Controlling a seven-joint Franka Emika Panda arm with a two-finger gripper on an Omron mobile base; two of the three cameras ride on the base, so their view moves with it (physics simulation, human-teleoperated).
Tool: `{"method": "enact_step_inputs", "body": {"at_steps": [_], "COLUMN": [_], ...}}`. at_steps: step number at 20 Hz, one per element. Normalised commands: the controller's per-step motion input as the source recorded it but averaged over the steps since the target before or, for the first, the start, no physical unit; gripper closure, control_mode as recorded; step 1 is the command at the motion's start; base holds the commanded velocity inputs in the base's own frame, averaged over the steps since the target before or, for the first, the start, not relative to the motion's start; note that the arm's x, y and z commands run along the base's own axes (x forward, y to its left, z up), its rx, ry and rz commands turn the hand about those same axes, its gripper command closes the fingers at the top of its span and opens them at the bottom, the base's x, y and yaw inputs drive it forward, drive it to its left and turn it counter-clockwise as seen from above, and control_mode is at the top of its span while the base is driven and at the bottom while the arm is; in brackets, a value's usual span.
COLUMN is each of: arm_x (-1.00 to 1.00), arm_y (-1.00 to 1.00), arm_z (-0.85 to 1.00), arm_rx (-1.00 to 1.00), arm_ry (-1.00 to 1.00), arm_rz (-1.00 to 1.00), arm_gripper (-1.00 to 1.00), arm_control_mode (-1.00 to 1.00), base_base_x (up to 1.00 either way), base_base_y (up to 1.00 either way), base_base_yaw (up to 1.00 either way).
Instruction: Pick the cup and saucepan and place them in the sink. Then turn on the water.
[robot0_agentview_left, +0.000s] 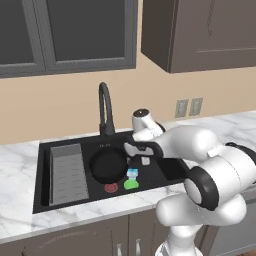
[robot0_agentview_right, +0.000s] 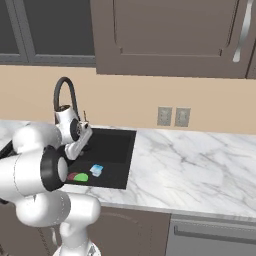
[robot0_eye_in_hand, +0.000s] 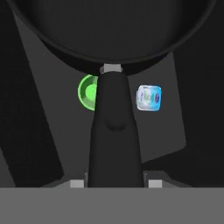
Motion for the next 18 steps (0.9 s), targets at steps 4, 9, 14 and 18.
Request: {"method": "enact_step_inputs", "body": {"at_steps": [4,9,14,18], "arm_x": [0.61,0.47,0.30,0.22], "arm_y": [-0.05,0.00,0.00,0.00], "arm_z": [-0.14,-0.08,-0.02,-0.18], "arm_rx": [0.05,0.00,0.00,0.00], "arm_ry": [-0.07,-0.01,0.01,0.15], "arm_rz": [0.20,0.17,0.05,0.00], "arm_gripper": [1.00,1.00,1.00,1.00], "arm_control_mode": [-1.00,-1.00,-1.00,-1.00], "base_base_x": [0.00,0.00,0.00,0.00], "base_base_y": [0.00,0.00,0.00,0.00], "base_base_yaw": [0.00,0.00,0.00,0.00]}}
